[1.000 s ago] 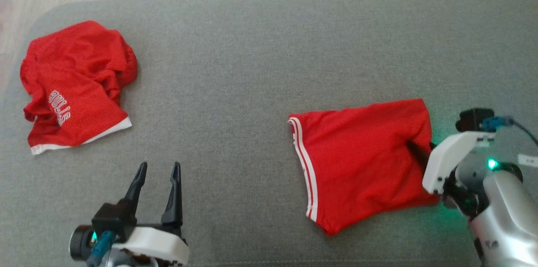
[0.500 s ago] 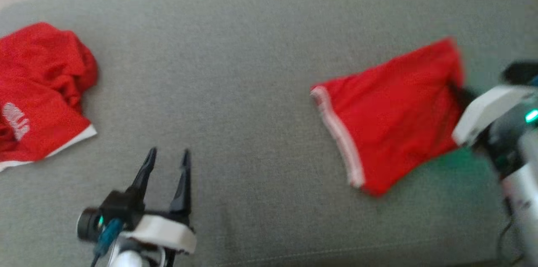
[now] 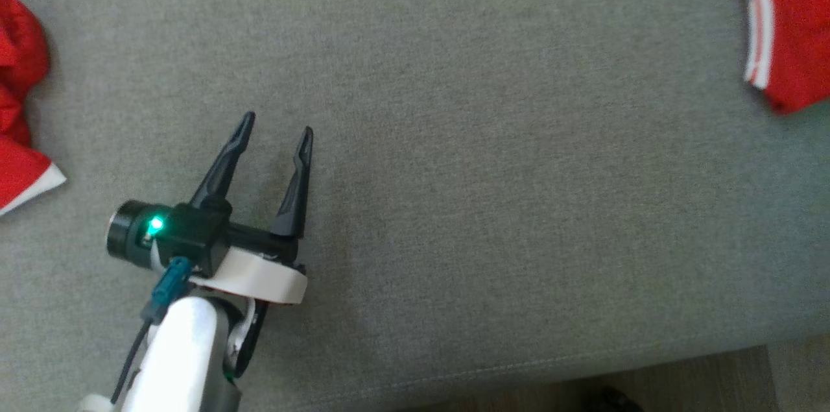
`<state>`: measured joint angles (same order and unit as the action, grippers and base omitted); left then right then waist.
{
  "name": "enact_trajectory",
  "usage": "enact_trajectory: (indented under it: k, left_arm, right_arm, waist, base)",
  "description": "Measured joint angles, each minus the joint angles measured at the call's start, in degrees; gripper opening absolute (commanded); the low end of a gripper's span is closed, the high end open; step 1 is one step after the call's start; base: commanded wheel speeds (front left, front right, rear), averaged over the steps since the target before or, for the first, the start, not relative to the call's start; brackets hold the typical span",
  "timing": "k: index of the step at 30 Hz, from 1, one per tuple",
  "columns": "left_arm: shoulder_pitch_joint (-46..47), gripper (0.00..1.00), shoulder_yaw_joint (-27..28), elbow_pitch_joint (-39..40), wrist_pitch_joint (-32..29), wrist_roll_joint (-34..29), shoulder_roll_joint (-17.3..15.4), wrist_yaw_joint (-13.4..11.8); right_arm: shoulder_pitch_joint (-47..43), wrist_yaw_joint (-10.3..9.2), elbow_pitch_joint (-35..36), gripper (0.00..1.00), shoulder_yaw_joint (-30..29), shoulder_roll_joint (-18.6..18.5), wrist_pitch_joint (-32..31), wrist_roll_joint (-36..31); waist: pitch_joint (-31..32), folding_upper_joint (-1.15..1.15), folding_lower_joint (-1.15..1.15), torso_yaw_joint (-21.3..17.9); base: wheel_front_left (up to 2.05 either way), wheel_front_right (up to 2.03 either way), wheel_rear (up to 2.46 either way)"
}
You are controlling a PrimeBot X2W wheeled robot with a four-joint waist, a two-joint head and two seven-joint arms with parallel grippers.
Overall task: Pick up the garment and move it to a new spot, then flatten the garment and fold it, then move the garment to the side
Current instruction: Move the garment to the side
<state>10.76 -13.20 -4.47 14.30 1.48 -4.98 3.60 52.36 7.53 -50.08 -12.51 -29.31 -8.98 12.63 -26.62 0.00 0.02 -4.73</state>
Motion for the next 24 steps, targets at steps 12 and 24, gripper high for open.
enact_trajectory:
  k: [12, 24]
  left_arm:
    - [-1.1, 1.0, 0.7, 1.3, 0.0, 0.0, -1.3, -0.6]
    - [-2.9, 1.0, 0.9, 1.0, 0.0, 1.9, 0.0, -2.1]
  right_arm:
    - [3.6, 0.0, -4.9, 1.0, -9.9, -1.9, 8.8, -18.9]
    - [1.5, 0.0, -2.3, 1.0, -11.9, 2.7, 21.0, -26.4]
  waist:
    - [-2.3, 0.0, -0.02, -0.2]
    - [4.3, 0.0, -0.02, -0.5]
  base:
    - [0.0, 0.0, 0.0]
    - [0.0, 0.0, 0.0]
